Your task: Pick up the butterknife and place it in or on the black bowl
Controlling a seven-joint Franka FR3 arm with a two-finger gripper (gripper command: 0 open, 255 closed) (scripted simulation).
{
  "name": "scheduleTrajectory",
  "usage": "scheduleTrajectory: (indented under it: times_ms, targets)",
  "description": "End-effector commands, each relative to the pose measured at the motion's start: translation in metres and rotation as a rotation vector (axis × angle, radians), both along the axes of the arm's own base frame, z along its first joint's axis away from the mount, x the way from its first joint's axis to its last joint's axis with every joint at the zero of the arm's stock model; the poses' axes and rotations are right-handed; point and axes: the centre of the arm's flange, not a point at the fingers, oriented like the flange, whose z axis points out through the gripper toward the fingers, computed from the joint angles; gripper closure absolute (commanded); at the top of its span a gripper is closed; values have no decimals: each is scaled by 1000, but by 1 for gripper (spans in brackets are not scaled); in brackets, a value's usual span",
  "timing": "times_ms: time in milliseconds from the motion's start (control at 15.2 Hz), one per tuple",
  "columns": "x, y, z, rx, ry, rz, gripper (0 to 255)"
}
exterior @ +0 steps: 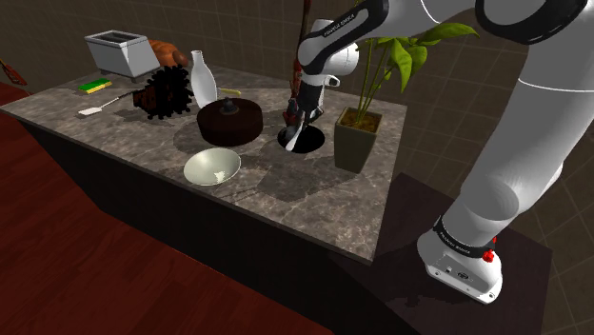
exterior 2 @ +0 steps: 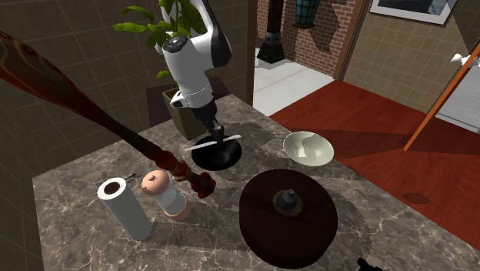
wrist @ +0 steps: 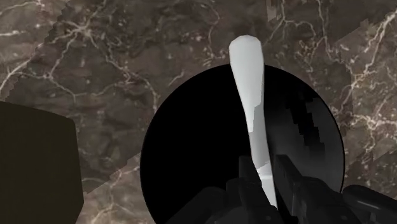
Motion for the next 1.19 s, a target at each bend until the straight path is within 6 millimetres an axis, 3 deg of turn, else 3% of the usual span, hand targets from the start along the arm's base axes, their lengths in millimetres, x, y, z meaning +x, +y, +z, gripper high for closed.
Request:
scheduleTrajectory:
  times_ms: [0, 396, 858, 924, 1122]
  targets:
    - [-1, 0, -11, 0, 0, 0, 255]
    - [-1, 0, -44, 0, 0, 0, 255]
    - [-1, 0, -44, 0, 0, 0, 255]
    - [-1, -1, -44, 0, 0, 0, 0]
    - [-1, -1, -44, 0, 0, 0, 0]
